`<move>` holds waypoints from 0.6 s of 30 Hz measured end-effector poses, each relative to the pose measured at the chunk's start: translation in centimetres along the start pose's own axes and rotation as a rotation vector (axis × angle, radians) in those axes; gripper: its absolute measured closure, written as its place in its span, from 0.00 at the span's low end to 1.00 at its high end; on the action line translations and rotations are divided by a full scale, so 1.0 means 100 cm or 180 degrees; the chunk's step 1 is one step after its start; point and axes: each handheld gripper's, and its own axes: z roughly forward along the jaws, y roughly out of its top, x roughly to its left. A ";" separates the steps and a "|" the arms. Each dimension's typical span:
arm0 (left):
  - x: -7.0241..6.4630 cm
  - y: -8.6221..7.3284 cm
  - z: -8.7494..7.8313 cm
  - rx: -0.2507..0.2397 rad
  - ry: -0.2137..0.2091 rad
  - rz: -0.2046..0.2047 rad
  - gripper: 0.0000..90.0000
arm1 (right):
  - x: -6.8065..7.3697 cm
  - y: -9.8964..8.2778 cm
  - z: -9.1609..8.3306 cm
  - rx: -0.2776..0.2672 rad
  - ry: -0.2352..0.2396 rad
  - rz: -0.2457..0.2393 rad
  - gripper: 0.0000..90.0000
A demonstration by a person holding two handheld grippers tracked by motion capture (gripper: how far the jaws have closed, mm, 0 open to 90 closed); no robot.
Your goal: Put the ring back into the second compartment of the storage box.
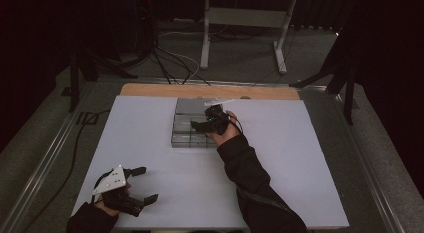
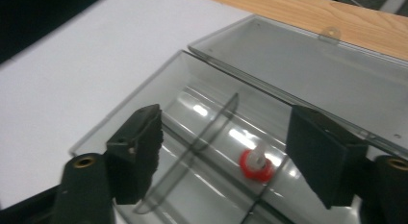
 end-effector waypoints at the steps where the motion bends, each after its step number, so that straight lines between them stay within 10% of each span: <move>1: 0.000 0.000 0.000 -0.0001 -0.0001 0.0001 0.00 | 0.001 0.000 -0.002 -0.0013 0.0030 -0.0052 0.20; 18: 0.000 0.000 0.000 0.0017 0.0003 0.0008 0.00 | 0.004 -0.011 -0.033 -0.0105 0.0457 -0.0226 0.02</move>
